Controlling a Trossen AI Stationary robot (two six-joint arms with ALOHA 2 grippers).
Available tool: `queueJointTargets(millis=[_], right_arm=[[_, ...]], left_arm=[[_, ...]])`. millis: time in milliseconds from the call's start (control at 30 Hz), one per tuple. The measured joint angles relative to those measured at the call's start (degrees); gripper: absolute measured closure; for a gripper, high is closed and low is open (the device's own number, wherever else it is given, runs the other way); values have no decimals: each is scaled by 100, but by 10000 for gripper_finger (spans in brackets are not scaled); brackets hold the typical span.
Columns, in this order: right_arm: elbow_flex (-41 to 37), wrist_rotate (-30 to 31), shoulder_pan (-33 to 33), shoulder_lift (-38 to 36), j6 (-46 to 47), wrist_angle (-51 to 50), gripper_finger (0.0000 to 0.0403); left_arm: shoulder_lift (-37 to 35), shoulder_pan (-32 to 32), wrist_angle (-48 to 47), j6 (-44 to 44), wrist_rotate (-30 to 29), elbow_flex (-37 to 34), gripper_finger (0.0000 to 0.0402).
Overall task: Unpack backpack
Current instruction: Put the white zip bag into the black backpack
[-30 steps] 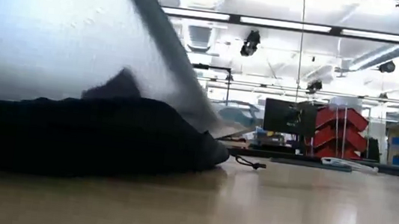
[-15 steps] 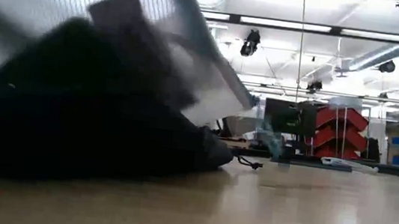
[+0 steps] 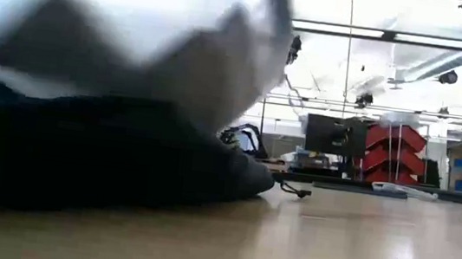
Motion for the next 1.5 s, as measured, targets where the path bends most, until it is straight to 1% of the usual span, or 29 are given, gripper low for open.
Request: queueJointTargets(millis=[67,167,200,267,333,367,400,467,567,633,833,967,1033,1133,1300,1433,1500], right_arm=[[0,280,162,-162,509,-563,403],[0,432,365,-262,1107,-950,403],[0,438,415,-267,1182,-992,403],[0,438,499,-275,1219,-997,403],[0,438,540,-285,1222,-1022,403],[0,438,554,-291,1235,-1058,403],[0,440,573,-291,1262,-1114,403],[0,440,584,-291,1402,-1273,403],[0,439,586,-291,1699,-1621,403],[0,440,600,-291,1939,-1862,403],[0,440,659,-291,2245,-2089,403],[0,440,722,-291,2264,-2077,403],[0,442,749,-291,2296,-2071,403],[0,440,804,-291,2310,-2065,403],[0,442,853,-291,2349,-2042,403],[0,472,863,-291,2352,-2034,403],[0,545,864,-291,2348,-2037,403]], left_arm=[[-30,98,-234,-492,352,-225,323],[-31,334,-300,-928,975,-607,301],[-35,444,-309,-1033,1249,-713,293],[-37,726,-298,-1191,2081,-900,278],[-35,1032,-299,-1210,3117,-1094,264],[-35,1168,-272,-1158,3505,-1189,256],[-35,1286,-225,-1000,3761,-1280,249],[-35,1450,-122,-585,3947,-1436,236],[-35,1568,40,99,3940,-1574,219],[-35,1588,144,349,3863,-1647,211],[-30,1583,797,1324,3576,-1990,201],[-22,1640,834,1351,3129,-2251,203],[-12,1683,834,1352,3012,-2349,207],[-11,1748,1018,1426,2977,-2508,215],[-11,1816,1490,1927,2948,-2784,230],[-9,1952,1808,1725,2343,-3034,249],[-8,2066,1870,1606,2322,-3145,271]])
